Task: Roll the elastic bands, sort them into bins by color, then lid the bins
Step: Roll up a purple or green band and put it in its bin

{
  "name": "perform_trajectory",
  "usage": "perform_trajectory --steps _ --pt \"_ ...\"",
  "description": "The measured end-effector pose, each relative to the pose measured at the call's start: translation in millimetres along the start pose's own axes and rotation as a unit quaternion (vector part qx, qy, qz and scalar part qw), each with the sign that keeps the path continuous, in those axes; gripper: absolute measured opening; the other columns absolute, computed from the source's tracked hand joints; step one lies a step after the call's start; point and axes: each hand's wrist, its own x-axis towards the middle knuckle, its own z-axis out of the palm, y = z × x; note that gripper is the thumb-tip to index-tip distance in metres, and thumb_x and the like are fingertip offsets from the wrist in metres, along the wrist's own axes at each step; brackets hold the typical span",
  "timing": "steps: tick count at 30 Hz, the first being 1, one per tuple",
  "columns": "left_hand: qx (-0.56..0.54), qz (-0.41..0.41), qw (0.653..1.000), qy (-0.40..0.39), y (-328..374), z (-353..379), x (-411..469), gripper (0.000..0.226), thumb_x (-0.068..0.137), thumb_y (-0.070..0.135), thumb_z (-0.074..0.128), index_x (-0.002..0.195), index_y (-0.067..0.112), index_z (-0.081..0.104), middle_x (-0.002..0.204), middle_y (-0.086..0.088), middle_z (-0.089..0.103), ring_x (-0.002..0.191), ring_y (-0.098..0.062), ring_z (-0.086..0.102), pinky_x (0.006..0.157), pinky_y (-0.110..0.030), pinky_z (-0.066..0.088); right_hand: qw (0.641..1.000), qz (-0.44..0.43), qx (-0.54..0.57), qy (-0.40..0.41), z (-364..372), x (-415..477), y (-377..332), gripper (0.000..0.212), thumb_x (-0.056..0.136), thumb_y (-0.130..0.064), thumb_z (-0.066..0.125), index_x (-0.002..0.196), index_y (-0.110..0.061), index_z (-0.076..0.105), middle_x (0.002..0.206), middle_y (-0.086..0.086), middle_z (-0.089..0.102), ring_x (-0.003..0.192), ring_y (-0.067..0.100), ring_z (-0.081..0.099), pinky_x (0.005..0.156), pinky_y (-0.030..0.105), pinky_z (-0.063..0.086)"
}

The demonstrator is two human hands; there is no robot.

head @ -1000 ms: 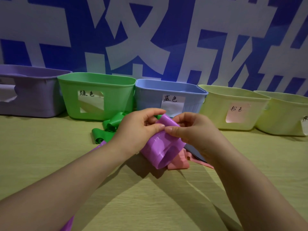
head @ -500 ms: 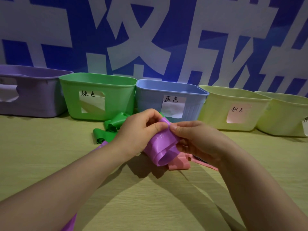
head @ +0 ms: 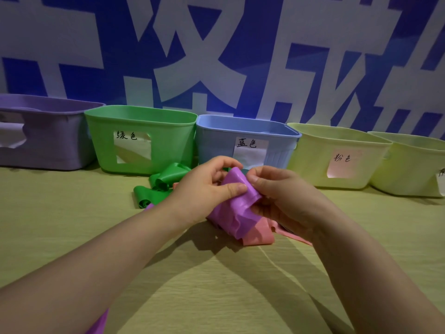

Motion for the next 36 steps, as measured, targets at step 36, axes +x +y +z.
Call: perform_trajectory --steps 36 --pt "0.094 0.04 0.995 -0.021 -7.8 -2.9 -1.0 0.029 0.068 0.036 0.072 0.094 0.033 0.06 0.093 0.001 0.07 0.088 -0.015 0.065 0.083 -0.039 0.053 0.994 0.078 0.038 -0.061 -13.5 2.8 4.4 0.034 0.067 -0.023 0.062 0.097 -0.008 0.07 0.093 0.015 0.059 0.08 0.017 0.051 0.074 0.024 0.043"
